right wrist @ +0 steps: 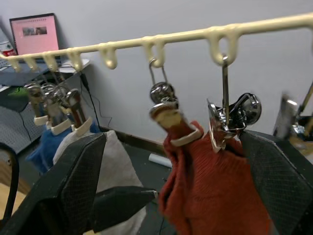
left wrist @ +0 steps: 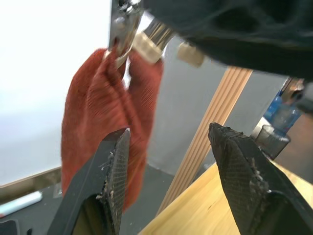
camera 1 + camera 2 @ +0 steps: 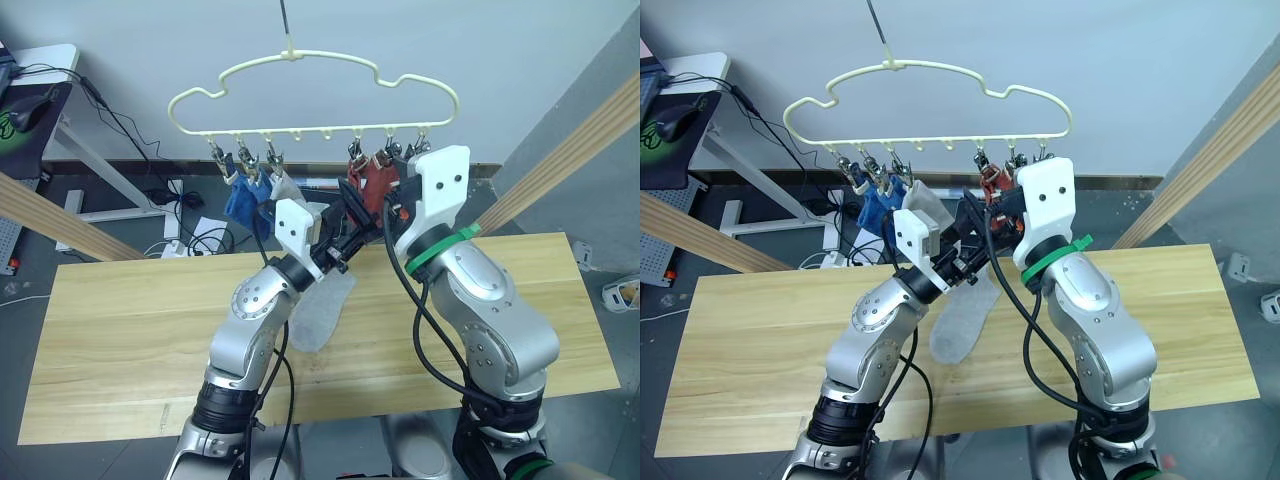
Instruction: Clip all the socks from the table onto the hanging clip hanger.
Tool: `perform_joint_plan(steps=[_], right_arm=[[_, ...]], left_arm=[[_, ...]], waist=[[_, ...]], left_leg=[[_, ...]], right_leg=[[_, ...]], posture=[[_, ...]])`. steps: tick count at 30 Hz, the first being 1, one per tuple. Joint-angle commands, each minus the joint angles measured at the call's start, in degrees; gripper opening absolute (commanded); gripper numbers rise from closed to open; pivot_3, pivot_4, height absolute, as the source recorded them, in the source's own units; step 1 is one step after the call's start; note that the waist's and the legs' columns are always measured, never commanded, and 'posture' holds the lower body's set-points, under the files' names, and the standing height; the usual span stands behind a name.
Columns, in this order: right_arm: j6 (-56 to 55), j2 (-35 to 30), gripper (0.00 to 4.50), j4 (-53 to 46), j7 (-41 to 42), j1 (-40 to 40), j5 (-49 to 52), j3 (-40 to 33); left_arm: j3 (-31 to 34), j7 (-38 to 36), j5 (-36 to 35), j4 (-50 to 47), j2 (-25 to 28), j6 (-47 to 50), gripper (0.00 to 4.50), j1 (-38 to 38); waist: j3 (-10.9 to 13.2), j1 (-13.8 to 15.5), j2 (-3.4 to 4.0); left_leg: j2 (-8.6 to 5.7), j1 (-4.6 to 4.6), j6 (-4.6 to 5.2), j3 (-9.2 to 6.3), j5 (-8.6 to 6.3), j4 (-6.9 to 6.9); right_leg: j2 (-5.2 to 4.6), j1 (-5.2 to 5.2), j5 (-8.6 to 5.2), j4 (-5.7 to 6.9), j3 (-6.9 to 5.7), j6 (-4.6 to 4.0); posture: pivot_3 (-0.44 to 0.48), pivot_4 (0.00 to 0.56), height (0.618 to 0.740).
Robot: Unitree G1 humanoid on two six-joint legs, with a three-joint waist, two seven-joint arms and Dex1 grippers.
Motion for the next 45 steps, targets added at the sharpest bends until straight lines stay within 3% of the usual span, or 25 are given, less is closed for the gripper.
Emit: perform_joint_plan(steps=[1,9,18,25,45], right_arm=[[-0.59,-1.78,4.5,-6.79,1.72,2.97,1.71,1.01],[-5.19,-7.66,4.5,-12.64,4.86,9.19,2.72,0.04],[-6.51,-10.31,4.5,-12.38,3.59,11.57,2.19,-3.42],[-6.15,-10.27,2.18,-10.26,2.11,10.84,1.43,-4.02],[-3.3,-5.92,2.18,-1.89,-3.38,2.58,-2.56,-2.41]], left_arm=[[-0.2,-1.16,-0.19,-2.98,0.9,-0.57,2.73,1.06],[1.39,-5.3,-1.18,-6.54,7.3,0.13,2.73,4.26],[5.68,-11.37,-5.99,-10.74,16.18,2.96,2.73,7.02],[7.8,-12.82,-8.57,-12.03,19.58,5.4,2.76,5.47],[8.49,-15.96,-10.3,-11.5,22.48,7.5,2.76,1.59]], waist=[[0.0,0.0,0.0],[-0.01,-0.14,0.0],[-0.01,-0.19,-0.01],[-0.02,-0.17,-0.02],[-0.03,-0.18,-0.02]], left_leg=[[0.0,0.0,0.0,0.0,0.0,0.0],[-0.02,0.03,-0.03,0.01,0.02,0.01],[-0.01,0.05,-0.18,0.0,0.1,0.0],[-0.01,0.05,-0.2,0.0,0.12,0.01],[-0.02,0.05,-0.2,-0.01,0.12,0.02]], right_leg=[[0.0,0.0,0.0,0.0,0.0,0.0],[0.06,0.02,-0.01,-0.01,0.01,0.02],[0.06,0.02,-0.02,0.0,0.01,0.04],[0.06,0.02,-0.02,0.0,0.0,0.03],[0.06,0.02,0.0,0.03,-0.01,0.0]], posture=[[-0.214,0.416,0.74],[-0.217,0.41,0.74],[-0.22,0.402,0.74],[-0.21,0.396,0.74],[-0.202,0.396,0.74]])
